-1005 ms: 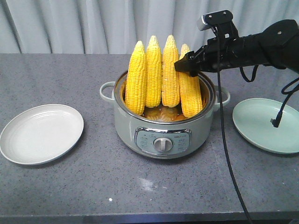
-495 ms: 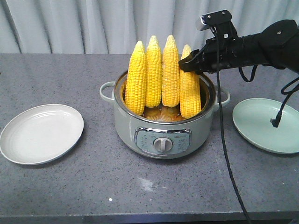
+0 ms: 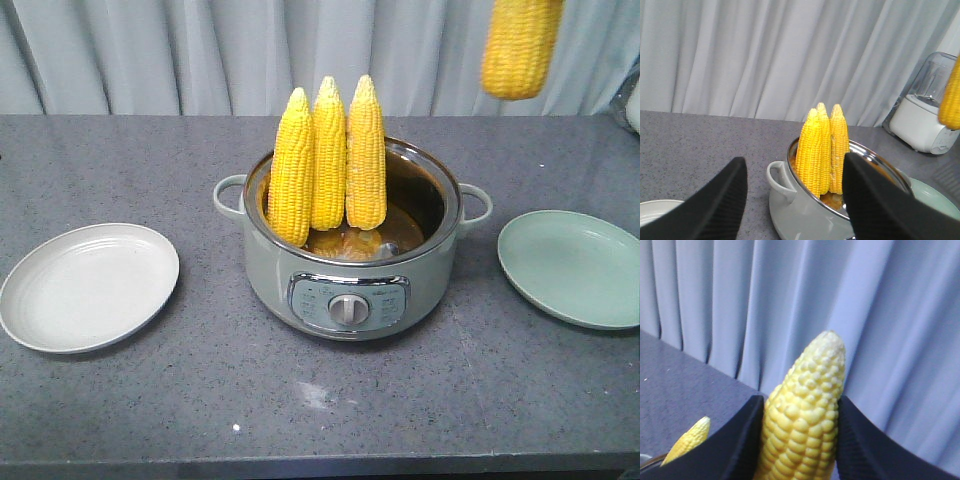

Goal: Distribute corn equally
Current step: 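Lift the corn cob and lower it onto the pale green plate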

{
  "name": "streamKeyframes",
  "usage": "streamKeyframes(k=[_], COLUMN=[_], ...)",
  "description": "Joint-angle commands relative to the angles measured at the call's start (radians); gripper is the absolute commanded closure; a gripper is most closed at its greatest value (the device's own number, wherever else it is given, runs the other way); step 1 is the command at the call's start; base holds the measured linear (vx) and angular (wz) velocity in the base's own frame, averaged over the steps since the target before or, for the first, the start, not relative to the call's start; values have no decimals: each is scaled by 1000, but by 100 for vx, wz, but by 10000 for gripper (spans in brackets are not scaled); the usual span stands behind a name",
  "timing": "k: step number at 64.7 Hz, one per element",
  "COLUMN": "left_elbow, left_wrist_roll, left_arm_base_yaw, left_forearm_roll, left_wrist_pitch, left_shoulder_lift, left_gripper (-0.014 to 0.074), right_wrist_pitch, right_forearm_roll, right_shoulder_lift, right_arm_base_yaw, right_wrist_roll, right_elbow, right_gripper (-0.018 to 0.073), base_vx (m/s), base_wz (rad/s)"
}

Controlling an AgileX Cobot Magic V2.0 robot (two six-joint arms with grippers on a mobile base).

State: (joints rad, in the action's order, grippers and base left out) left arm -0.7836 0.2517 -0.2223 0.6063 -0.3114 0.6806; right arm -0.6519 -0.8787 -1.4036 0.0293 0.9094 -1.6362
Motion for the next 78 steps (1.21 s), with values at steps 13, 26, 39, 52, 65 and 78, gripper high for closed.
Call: streamKeyframes(k=[13, 26, 39, 52, 65, 78], left_elbow=[-34, -34, -34, -34, -34, -34], left_wrist_roll=[3, 3, 3, 3, 3, 3], left_arm_base_yaw=[-2, -2, -2, -2, -2, -2], left_forearm_roll=[20, 20, 20, 20, 20, 23], left_wrist_pitch=[55, 55, 55, 55, 51, 14], left_shoulder_lift=[4, 4, 4, 4, 4, 30], left_gripper=[182, 182, 182, 182, 182, 182], right_wrist_pitch=[-220, -346, -386, -379, -365, -379], right_forearm_roll=[67, 84, 94, 118, 148, 210], right_shoulder_lift=[47, -112, -314, -443, -496, -519], right_arm_base_yaw=[298, 342, 341, 340, 340, 340], right_wrist_roll=[-118, -118, -121, -95, -91, -131], right_elbow=[-29, -29, -29, -29, -29, -29], right_gripper=[564, 564, 557, 543, 481, 315], base_vx=[0, 0, 0, 0, 0, 0], base_wz=[0, 0, 0, 0, 0, 0])
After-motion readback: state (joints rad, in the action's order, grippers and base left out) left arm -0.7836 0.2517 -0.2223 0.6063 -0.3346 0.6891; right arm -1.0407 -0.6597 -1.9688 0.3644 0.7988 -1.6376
